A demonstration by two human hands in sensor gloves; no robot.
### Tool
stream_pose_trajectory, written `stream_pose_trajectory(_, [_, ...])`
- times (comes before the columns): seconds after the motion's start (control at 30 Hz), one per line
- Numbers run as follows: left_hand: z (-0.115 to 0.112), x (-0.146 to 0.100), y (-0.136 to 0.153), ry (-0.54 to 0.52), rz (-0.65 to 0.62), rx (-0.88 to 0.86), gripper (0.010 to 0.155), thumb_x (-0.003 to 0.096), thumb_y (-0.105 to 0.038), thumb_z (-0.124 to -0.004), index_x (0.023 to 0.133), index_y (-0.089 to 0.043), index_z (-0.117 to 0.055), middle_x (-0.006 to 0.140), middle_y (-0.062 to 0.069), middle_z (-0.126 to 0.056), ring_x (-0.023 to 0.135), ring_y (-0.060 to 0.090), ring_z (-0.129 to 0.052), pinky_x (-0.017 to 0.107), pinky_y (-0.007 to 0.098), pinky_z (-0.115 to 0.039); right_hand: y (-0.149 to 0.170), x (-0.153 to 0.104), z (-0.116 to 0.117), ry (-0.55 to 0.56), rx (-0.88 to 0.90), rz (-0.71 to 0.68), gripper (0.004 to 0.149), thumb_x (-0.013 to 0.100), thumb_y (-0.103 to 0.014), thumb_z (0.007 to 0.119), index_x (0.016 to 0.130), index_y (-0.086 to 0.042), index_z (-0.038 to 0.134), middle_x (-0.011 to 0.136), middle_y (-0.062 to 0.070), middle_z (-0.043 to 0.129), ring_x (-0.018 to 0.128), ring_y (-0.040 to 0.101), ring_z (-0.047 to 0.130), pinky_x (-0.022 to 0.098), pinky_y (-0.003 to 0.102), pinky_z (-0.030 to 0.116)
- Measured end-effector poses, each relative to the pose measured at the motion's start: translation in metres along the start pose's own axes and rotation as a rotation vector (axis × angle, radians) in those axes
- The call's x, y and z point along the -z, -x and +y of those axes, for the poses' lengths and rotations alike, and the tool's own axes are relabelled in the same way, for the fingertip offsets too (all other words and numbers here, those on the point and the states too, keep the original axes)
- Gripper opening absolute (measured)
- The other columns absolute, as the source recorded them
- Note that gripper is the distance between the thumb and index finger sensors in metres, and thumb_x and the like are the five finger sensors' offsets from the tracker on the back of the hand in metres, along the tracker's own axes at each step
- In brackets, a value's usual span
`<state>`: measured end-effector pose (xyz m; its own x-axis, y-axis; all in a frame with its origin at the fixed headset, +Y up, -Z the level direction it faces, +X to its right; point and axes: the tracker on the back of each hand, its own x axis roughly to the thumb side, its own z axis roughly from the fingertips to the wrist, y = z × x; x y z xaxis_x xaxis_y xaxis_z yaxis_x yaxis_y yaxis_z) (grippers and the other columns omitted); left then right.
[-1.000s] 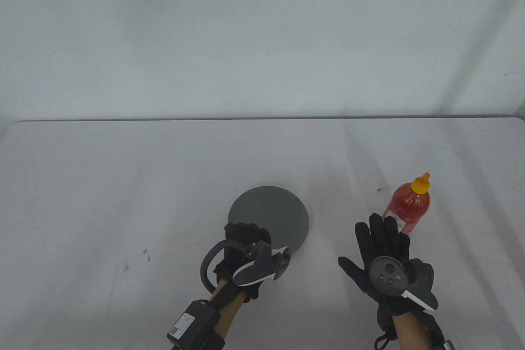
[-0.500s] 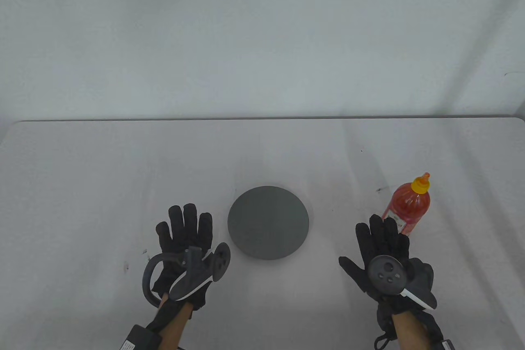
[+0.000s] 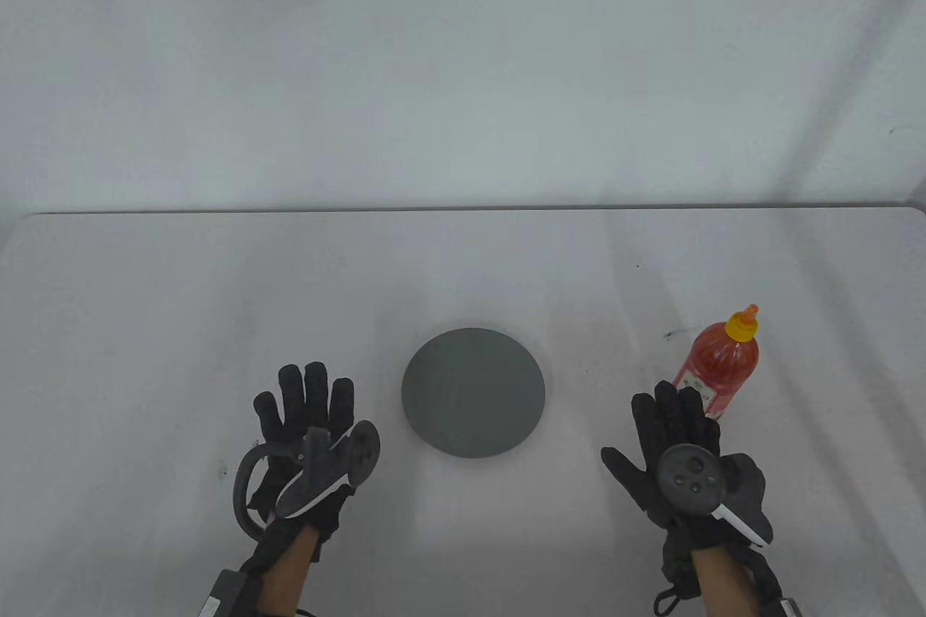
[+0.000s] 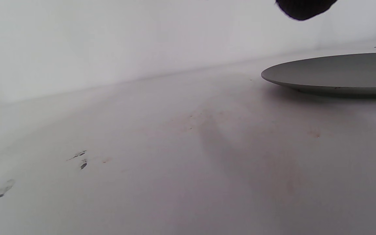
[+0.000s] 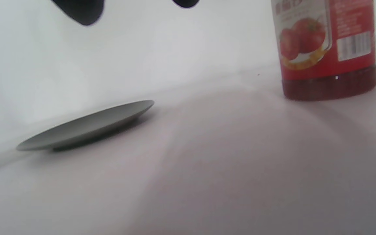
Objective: Squeeze ketchup bottle to draw patterns on plate
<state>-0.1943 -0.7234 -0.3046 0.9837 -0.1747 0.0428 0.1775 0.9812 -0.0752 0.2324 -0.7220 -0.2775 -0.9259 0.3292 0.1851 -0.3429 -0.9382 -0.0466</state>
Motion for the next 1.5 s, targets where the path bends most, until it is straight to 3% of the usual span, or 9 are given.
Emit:
stream_pose_trajectory(0.2, [-0.002, 0.000, 0.007, 0.002, 0.025, -0.033, 0.081, 0.0548, -0.062, -0.056, 0.116, -0.017, -0.028, 0.122, 0.024, -0.014, 0.111, 0.054, -0.007, 0.071, 0.077, -0.017, 0.013, -0.003, -0.021, 0.197, 0.078, 0.292, 0.080, 0.061, -0.057, 0.074, 0.112, 0.001, 0.055, 0.110, 0.037, 0.063, 0.098, 0.062, 0.056, 0.064, 0.070, 0.059])
stream_pose_trajectory(0.3, [-0.003, 0.002, 0.003, 0.023, 0.030, 0.025, 0.081, 0.0550, -0.062, -0.056, 0.117, -0.017, -0.028, 0.122, 0.023, -0.014, 0.111, 0.054, -0.007, 0.071, 0.076, -0.017, 0.037, 0.006, -0.027, 0.211, 0.031, 0.529, 0.077, 0.059, -0.063, 0.076, 0.102, 0.000, 0.071, 0.094, 0.033, 0.083, 0.075, 0.051, 0.087, 0.049, 0.051, 0.083])
stream_pose_trajectory(0.4, [-0.003, 0.003, 0.004, 0.026, 0.030, 0.011, 0.081, 0.0551, -0.062, -0.056, 0.117, -0.017, -0.028, 0.122, 0.023, -0.014, 0.111, 0.054, -0.007, 0.071, 0.076, -0.017, 0.068, 0.017, -0.020, 0.156, 0.072, 0.725, 0.084, 0.055, -0.070, 0.076, 0.099, 0.002, 0.075, 0.086, 0.031, 0.089, 0.062, 0.045, 0.094, 0.040, 0.043, 0.087])
stream_pose_trajectory(0.6, [-0.002, 0.002, 0.005, 0.014, 0.025, -0.011, 0.080, 0.0552, -0.061, -0.056, 0.117, -0.017, -0.030, 0.122, 0.024, -0.014, 0.111, 0.054, -0.007, 0.071, 0.076, -0.017, 0.098, 0.042, -0.001, 0.099, 0.182, 0.698, 0.115, 0.049, -0.073, 0.078, 0.114, 0.011, 0.034, 0.113, 0.043, 0.047, 0.096, 0.063, 0.051, 0.065, 0.066, 0.063])
stream_pose_trajectory(0.73, [-0.002, 0.002, 0.005, 0.014, 0.022, -0.017, 0.080, 0.0552, -0.061, -0.056, 0.117, -0.017, -0.030, 0.122, 0.023, -0.014, 0.111, 0.054, -0.007, 0.070, 0.076, -0.016, 0.112, 0.049, 0.010, 0.256, 0.425, 0.611, 0.121, 0.047, -0.065, 0.088, 0.112, 0.014, 0.024, 0.113, 0.047, 0.033, 0.098, 0.069, 0.033, 0.069, 0.071, 0.048])
stream_pose_trajectory(0.83, [-0.001, 0.002, 0.007, 0.007, 0.024, -0.040, 0.079, 0.0553, -0.061, -0.056, 0.117, -0.017, -0.031, 0.122, 0.023, -0.014, 0.111, 0.054, -0.006, 0.070, 0.076, -0.016, 0.116, 0.050, 0.016, 0.298, 0.516, 0.576, 0.120, 0.046, -0.060, 0.092, 0.111, 0.013, 0.022, 0.113, 0.046, 0.035, 0.099, 0.068, 0.037, 0.071, 0.068, 0.052])
stream_pose_trajectory(1.1, [-0.002, 0.004, 0.008, 0.003, 0.011, -0.071, 0.079, 0.0553, -0.060, -0.056, 0.117, -0.018, -0.032, 0.122, 0.023, -0.014, 0.110, 0.054, -0.006, 0.070, 0.076, -0.015, 0.123, 0.056, 0.018, 0.222, 0.555, 0.597, 0.116, 0.045, -0.053, 0.097, 0.114, 0.004, 0.023, 0.115, 0.032, 0.053, 0.103, 0.056, 0.056, 0.070, 0.067, 0.058])
stream_pose_trajectory(1.3, [-0.001, 0.004, 0.007, -0.002, 0.001, -0.077, 0.078, 0.0554, -0.060, -0.056, 0.117, -0.018, -0.032, 0.122, 0.023, -0.014, 0.110, 0.054, -0.005, 0.069, 0.076, -0.014, 0.130, 0.060, 0.015, 0.212, 0.499, 0.586, 0.103, 0.040, -0.058, 0.101, 0.113, -0.017, 0.041, 0.115, 0.023, 0.059, 0.101, 0.048, 0.062, 0.070, 0.070, 0.057])
stream_pose_trajectory(1.5, [-0.002, 0.005, 0.009, -0.014, -0.004, -0.107, 0.078, 0.0554, -0.060, -0.056, 0.117, -0.018, -0.033, 0.122, 0.022, -0.014, 0.110, 0.054, -0.005, 0.069, 0.076, -0.014, 0.130, 0.060, 0.014, 0.249, 0.546, 0.559, 0.099, 0.040, -0.061, 0.101, 0.109, -0.019, 0.045, 0.113, 0.021, 0.065, 0.105, 0.049, 0.060, 0.070, 0.072, 0.055])
